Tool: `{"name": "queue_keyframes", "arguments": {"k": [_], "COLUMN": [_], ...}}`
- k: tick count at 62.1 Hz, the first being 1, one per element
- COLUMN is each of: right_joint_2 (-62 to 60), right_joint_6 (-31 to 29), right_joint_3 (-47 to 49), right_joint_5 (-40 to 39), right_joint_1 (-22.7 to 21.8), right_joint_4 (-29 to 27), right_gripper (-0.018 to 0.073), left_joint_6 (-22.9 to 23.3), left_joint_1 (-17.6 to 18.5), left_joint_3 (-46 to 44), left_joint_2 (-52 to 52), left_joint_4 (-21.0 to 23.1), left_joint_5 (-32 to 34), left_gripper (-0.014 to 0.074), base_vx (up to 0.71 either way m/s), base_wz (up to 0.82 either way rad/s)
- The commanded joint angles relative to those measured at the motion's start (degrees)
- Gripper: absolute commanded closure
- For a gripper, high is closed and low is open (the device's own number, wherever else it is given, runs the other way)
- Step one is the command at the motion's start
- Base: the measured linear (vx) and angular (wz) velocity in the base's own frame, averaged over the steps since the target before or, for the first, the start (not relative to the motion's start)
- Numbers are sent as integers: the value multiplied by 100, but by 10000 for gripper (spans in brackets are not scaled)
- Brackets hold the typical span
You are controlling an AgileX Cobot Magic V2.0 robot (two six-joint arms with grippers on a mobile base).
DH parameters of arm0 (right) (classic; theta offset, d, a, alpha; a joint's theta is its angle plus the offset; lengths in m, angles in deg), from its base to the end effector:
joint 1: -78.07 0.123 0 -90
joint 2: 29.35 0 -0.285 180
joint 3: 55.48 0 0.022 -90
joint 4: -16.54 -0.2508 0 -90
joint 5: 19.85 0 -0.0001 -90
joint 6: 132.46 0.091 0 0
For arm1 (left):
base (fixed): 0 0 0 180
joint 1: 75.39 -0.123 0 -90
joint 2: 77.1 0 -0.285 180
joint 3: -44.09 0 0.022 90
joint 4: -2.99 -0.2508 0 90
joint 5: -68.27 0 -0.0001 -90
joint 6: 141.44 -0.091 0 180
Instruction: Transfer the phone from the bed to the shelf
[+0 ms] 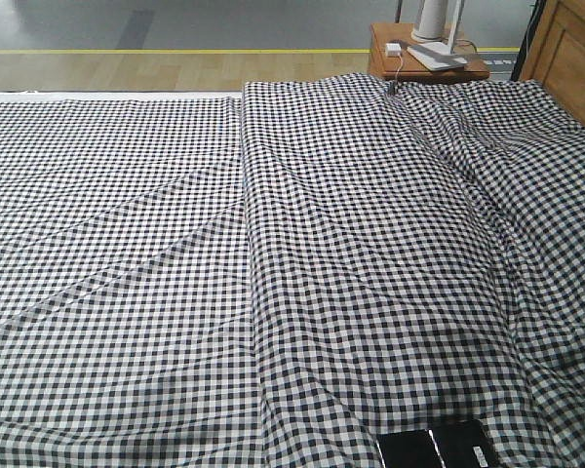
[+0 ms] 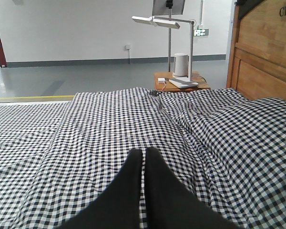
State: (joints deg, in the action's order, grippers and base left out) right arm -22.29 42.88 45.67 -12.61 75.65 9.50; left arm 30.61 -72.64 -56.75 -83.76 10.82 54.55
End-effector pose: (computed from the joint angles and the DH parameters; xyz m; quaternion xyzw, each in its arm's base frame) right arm 0.0566 -0.0010 0.1928 0.0247 0.7255 0.0050 0.6877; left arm 0.0550 -0.0056 0.1813 0.0310 0.7621 -0.0259 0.6462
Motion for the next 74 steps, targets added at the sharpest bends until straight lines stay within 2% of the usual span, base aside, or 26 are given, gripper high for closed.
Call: {"name": "queue_keyframes", "arguments": {"k": [1,27,52,74], "right_joint_2": [10,10,10,136], "right_joint_6": [-46,-26,-77,-77], "right_joint_3": [-36,-36,-7,1003], "right_joint_5": [-427,-552,-2126,-2093], "right_joint_1": [-19,-19,-19,-19], "right_joint_4": [65,39,44,44], "right_gripper": [563,563,563,563], "left_joint_6": [22,22,22,22], "left_joint_1": [23,23,23,23], "left_joint_3": [16,16,16,16], "left_joint_2": [27,27,27,27], "left_joint_4": [49,49,49,49], "left_joint_5": [422,422,422,422], "left_gripper": [596,596,596,596], "base_vx": [0,0,0,0], "base_wz": [0,0,0,0]}}
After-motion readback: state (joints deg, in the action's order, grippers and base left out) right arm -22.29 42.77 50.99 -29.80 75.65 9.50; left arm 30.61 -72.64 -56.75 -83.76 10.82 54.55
